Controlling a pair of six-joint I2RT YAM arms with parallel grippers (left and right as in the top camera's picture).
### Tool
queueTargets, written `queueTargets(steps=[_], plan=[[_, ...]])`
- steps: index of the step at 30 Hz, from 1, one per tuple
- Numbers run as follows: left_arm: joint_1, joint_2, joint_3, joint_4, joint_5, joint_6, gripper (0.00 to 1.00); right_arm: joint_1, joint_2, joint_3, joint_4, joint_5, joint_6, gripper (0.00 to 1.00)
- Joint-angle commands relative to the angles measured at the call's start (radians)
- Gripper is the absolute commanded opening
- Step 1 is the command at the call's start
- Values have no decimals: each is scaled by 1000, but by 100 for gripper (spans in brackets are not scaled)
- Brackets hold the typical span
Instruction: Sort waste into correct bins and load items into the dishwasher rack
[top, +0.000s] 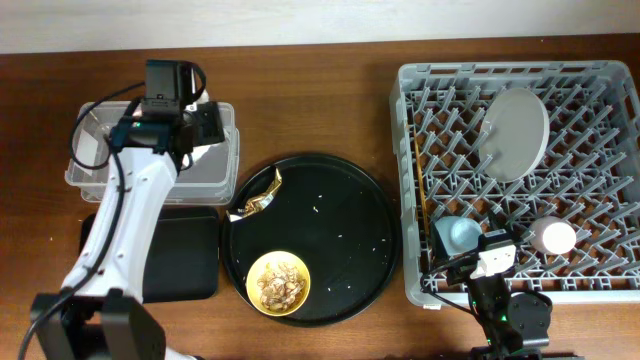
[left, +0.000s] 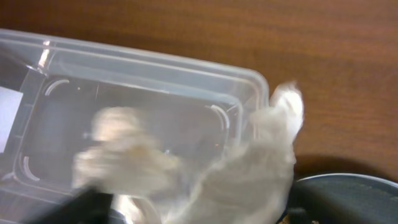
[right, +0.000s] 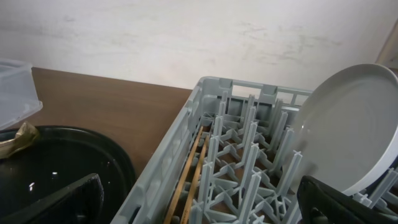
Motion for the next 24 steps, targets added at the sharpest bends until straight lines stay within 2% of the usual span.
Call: queueTargets(steps=[1,2,3,4,5,6,7,10,12,14,17,18,19,20,21,23,24], plan=[[-16,-34,66,-52,-12,45,99,-6,-6,-8,0,-5,5,98],[-45,-76,79,-104,126,46,99,-6,-6,-8,0,-5,5,98],[-77,-88,79,-156,193,45,99,-6,-6,-8,0,-5,5,98],[-107,-80,72,-222,228,47,99,-6,-6,-8,0,-5,5,98],[-127,-70,63,-250,228,70,93,-6,-6,-8,0,-5,5,98],[-173,-45,22,-273,218,160,89,-6,-6,-8,0,-5,5,98],[-228,-5,-27,-270,111,163,84,-6,-6,-8,0,-5,5,98],[-301,59,-59,-254,106,157,81,-6,-6,-8,0,-5,5,98],[-343,110,-127,-180,104,214,81,-6,-6,-8,0,-5,5,98],[-365,216,-168,-81,-8,259,76,-6,-6,-8,0,-5,5,98],[-365,321,-168,-45,-45,259,68,-6,-6,-8,0,-5,5,98],[-365,331,-166,-37,-43,257,50,-6,-6,-8,0,-5,5,98],[-369,317,-109,-117,-43,203,21,-6,-6,-8,0,-5,4,98],[-369,304,-60,-171,-43,173,8,-6,-6,-8,0,-5,5,98],[-365,262,56,-276,-23,140,1,-6,-6,-8,0,-5,5,98],[-322,165,246,-386,-11,141,0,-6,-6,-8,0,-5,4,98],[-275,125,289,-385,-76,140,1,-6,-6,-8,0,-5,5,98]])
